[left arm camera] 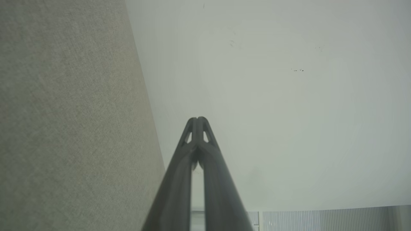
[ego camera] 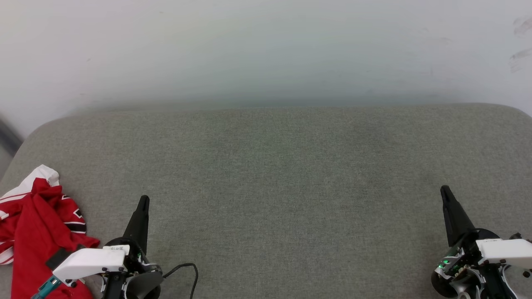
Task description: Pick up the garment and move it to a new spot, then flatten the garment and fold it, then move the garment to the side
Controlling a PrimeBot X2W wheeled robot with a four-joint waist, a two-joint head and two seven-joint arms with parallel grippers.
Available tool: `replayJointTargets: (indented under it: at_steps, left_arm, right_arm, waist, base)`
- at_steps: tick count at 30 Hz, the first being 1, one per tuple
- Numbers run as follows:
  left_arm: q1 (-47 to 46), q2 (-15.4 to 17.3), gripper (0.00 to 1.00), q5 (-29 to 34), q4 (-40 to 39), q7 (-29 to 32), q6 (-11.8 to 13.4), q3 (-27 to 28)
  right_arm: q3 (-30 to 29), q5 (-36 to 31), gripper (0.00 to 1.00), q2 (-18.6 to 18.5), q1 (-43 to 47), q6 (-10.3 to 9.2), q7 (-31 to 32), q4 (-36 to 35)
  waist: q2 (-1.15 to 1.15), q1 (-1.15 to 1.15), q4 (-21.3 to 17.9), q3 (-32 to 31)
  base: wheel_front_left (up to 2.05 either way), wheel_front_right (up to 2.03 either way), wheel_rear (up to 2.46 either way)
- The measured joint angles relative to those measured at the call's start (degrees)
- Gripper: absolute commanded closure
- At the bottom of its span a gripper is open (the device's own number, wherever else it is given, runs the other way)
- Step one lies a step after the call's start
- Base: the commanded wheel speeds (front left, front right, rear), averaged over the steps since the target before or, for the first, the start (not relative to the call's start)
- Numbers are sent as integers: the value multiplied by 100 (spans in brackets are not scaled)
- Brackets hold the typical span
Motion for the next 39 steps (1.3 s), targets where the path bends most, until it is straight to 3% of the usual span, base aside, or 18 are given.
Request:
replayJointTargets:
  at_steps: [39]
  left_arm:
    - [0,0,100,0,0,0,0,0]
  right_arm:
    - [0,0,100,0,0,0,0,0]
  waist:
    - [0,0,0,0]
  base:
    - [0,0,0]
